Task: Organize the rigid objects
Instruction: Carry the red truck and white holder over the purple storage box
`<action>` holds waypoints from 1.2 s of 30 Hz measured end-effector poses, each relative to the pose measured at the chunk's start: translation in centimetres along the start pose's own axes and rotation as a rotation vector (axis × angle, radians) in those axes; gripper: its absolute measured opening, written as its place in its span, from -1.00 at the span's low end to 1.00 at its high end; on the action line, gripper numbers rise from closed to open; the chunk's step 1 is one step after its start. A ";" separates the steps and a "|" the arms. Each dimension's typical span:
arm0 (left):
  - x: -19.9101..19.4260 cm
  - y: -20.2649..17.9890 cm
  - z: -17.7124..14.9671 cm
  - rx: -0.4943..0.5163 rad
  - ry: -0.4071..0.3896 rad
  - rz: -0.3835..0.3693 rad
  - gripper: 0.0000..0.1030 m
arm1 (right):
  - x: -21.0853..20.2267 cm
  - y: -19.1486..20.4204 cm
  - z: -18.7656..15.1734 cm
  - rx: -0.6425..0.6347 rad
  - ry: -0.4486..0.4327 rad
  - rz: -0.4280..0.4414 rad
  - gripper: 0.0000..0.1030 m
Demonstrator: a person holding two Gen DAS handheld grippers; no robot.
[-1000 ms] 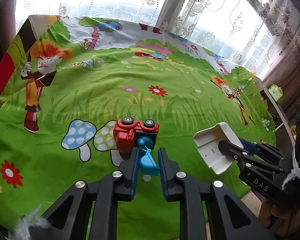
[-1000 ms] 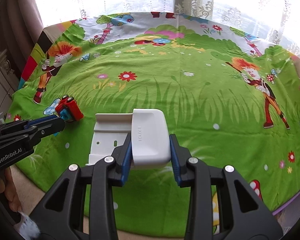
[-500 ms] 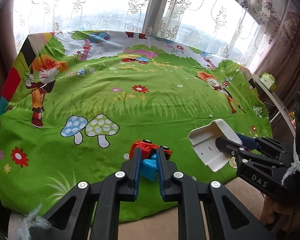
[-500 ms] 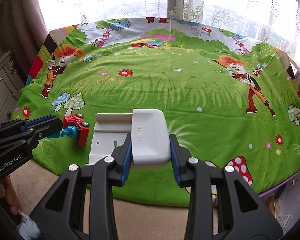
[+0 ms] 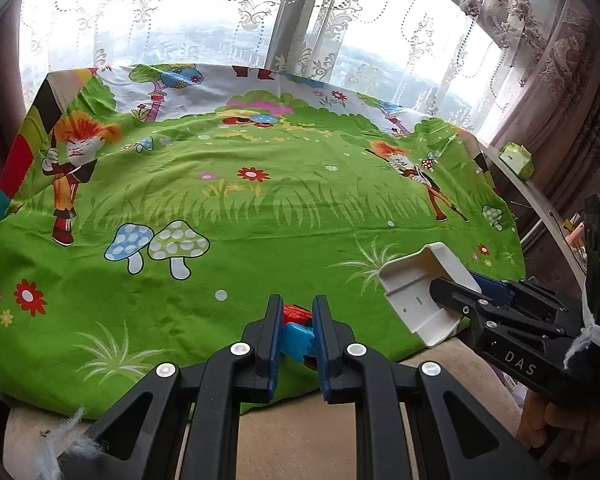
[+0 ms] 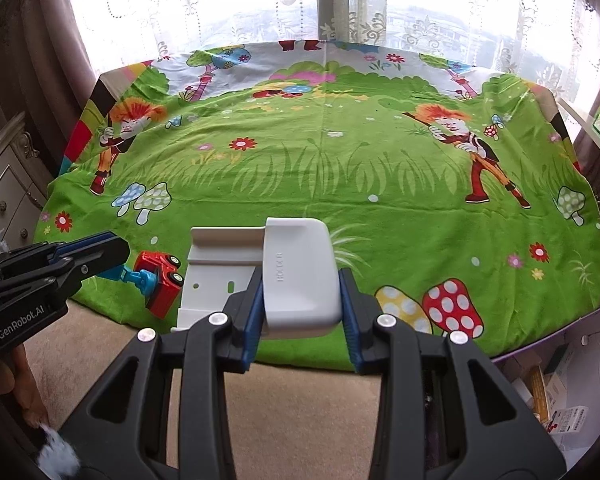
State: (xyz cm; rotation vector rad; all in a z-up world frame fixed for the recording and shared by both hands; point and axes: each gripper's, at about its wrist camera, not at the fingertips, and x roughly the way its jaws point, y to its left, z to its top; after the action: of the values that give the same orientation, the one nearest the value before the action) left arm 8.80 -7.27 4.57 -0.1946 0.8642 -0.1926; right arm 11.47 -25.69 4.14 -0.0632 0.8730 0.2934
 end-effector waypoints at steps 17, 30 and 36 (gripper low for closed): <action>-0.2 -4.3 -0.6 0.072 0.012 -0.048 -0.70 | -2.8 -3.0 -2.2 0.068 -0.005 -0.006 -0.25; 0.7 -8.9 -0.9 0.132 0.048 -0.107 -0.70 | -5.2 -7.3 -4.7 0.154 -0.014 -0.048 -0.25; 1.4 -12.2 -0.9 0.195 0.069 -0.133 -0.70 | -6.5 -10.0 -6.2 0.201 -0.035 -0.093 -0.25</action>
State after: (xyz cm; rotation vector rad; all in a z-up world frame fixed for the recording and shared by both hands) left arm 7.98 -19.44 5.97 -0.0631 0.8956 -0.4076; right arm 5.73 -37.88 4.51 0.0880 0.8584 0.1186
